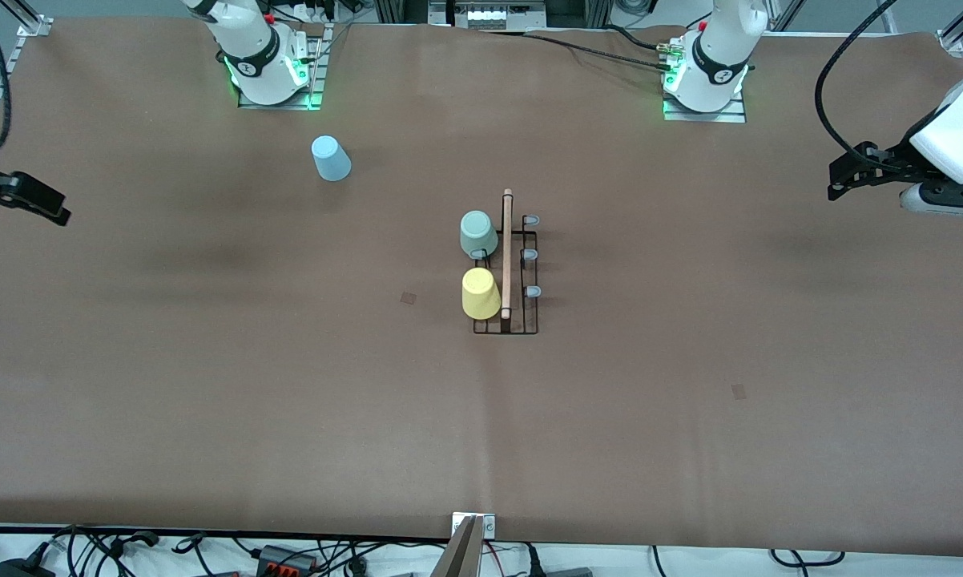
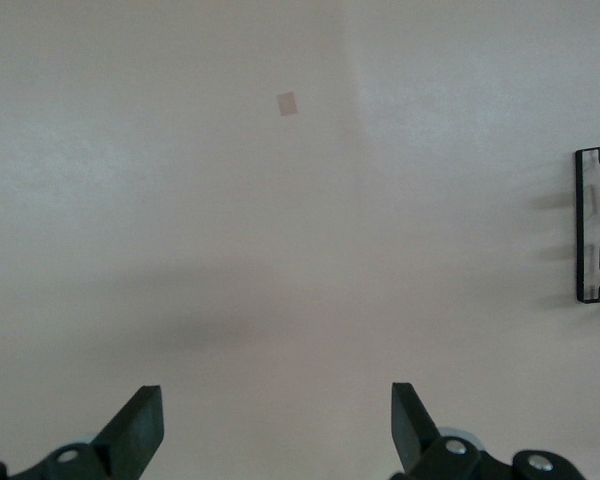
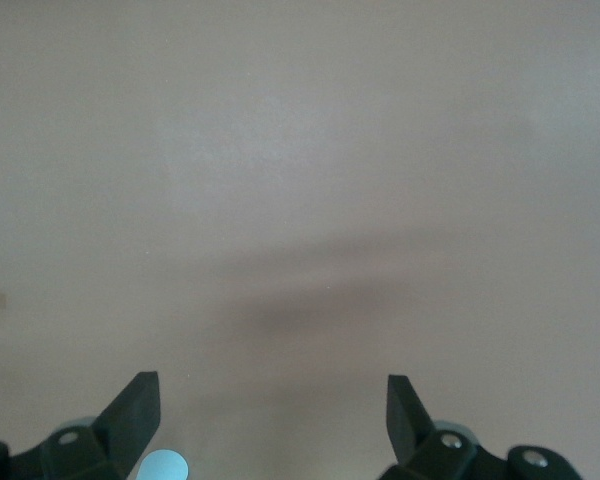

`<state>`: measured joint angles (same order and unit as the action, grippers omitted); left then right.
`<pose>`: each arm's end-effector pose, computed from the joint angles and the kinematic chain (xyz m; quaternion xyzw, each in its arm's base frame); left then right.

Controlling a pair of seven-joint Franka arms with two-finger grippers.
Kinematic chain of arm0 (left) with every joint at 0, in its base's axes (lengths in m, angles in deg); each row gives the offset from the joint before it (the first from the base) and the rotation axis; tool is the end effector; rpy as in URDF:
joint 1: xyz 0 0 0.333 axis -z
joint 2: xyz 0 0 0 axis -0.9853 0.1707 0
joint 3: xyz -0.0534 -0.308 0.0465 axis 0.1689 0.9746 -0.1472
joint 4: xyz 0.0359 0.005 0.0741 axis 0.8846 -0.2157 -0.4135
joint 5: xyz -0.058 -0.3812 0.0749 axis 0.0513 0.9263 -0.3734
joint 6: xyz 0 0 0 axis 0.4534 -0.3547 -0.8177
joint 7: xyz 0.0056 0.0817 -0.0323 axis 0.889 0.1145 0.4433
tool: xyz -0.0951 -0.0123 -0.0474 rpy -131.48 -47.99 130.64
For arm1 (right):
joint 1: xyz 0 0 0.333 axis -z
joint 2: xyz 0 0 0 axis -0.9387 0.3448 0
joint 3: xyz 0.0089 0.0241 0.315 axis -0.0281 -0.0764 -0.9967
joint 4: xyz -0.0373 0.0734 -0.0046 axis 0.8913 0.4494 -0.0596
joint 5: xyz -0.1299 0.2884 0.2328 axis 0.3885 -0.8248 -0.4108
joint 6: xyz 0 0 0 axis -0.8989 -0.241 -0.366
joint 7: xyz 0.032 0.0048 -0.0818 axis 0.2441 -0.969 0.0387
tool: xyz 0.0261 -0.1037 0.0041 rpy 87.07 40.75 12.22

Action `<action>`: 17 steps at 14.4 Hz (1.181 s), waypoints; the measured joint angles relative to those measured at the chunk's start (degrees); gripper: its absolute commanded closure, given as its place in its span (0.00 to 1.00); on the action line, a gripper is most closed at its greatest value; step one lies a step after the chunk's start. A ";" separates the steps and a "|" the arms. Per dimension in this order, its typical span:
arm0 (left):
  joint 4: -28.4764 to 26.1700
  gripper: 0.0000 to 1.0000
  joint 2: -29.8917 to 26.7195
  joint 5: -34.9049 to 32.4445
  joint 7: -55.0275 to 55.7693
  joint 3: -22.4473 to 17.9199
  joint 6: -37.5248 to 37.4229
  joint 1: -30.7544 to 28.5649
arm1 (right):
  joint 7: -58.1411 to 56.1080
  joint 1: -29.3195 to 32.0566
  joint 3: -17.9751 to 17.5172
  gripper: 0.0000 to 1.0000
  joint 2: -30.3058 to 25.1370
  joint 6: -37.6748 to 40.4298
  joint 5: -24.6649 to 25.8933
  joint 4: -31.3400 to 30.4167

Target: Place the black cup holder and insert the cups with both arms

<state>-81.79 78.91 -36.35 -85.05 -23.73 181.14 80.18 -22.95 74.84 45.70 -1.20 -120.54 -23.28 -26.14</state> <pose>0.5408 -0.0076 0.5973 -0.9985 0.0516 0.0190 0.0085 0.5742 -0.0449 0.6047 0.9967 -0.0725 -0.0011 0.0353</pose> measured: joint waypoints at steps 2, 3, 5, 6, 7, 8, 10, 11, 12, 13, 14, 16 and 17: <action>0.51 0.00 -0.01 0.00 0.00 0.00 0.01 0.00 | 0.00 0.00 0.02 0.00 0.43 1.61 -0.05 0.00; 0.70 0.00 -0.01 0.00 0.00 0.00 0.00 0.00 | -0.18 0.00 0.02 0.00 0.56 2.49 -0.05 0.00; 0.81 0.00 -0.01 0.00 0.00 0.00 0.00 -0.02 | -2.89 0.01 0.02 0.00 0.56 3.12 -0.05 0.10; 0.83 0.00 -0.01 0.00 0.00 0.00 0.00 -0.02 | -4.29 0.07 0.03 0.00 0.51 3.14 -0.05 0.26; 0.83 0.00 0.00 0.00 0.00 0.00 0.00 -0.02 | -5.28 0.15 0.08 0.00 0.42 3.19 -0.05 0.39; 0.83 0.00 0.00 0.00 0.00 0.00 0.00 -0.03 | -5.77 0.23 0.14 0.00 0.34 3.21 -0.05 0.54; 0.83 0.00 0.00 0.00 0.00 0.00 0.00 -0.03 | -6.22 0.25 0.34 0.00 0.27 3.21 -0.05 0.82; 0.83 0.00 0.00 0.00 0.00 0.00 0.00 -0.03 | -6.50 0.22 0.43 0.00 0.27 3.21 -0.05 0.86; 0.83 0.00 0.00 0.00 0.00 0.00 0.00 -0.03 | -6.68 0.08 0.63 0.00 0.28 3.21 -0.05 0.86; 0.83 0.00 0.00 0.00 0.00 0.00 0.00 -0.03 | -6.79 -0.06 0.98 0.00 0.28 3.19 -0.06 0.86; 0.83 0.00 0.00 0.00 0.00 0.00 0.00 -0.03 | -6.96 -0.15 1.34 0.00 0.28 3.19 -0.10 0.86; 0.83 0.00 0.00 0.00 0.00 0.00 -0.04 -0.03 | -7.20 -0.19 1.54 0.00 0.28 3.19 -0.18 0.87; 0.83 0.00 0.00 0.00 0.00 0.00 -0.05 -0.04 | -7.21 -0.30 1.54 0.00 0.27 3.18 -0.27 0.87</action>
<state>-80.96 78.90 -36.35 -85.05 -23.73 181.10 80.14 -30.16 74.54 47.24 -0.92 -117.36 -23.55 -25.27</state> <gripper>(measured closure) 0.000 0.000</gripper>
